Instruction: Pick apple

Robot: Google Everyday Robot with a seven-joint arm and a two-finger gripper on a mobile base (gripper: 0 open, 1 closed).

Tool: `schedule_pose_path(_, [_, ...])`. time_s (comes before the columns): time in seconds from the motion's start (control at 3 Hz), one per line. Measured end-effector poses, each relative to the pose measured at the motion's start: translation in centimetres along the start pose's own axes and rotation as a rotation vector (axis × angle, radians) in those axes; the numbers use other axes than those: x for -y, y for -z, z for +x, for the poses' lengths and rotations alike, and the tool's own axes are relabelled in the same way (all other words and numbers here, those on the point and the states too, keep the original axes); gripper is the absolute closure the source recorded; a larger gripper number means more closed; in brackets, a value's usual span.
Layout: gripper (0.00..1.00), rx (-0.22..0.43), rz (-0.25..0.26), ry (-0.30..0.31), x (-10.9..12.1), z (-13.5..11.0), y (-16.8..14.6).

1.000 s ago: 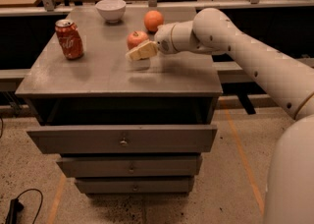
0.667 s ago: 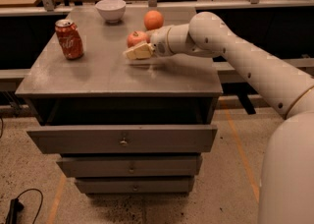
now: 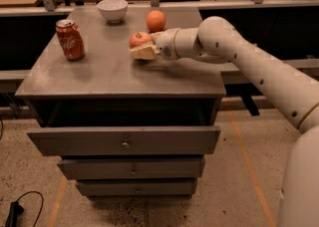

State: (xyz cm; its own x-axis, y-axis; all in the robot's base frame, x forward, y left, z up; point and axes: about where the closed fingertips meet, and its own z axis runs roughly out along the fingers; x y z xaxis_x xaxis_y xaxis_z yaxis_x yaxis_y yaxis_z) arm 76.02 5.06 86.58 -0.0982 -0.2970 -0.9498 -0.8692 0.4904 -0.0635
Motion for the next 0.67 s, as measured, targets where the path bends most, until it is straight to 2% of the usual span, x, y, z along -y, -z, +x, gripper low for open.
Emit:
schedule_pose_path(0.33, [0.96, 0.061, -0.037, 0.015, -1.99, -3.13, 4.28])
schedule_pose_path(0.67, [1.0, 0.062, -0.039, 0.013, -2.06, -3.07, 4.4])
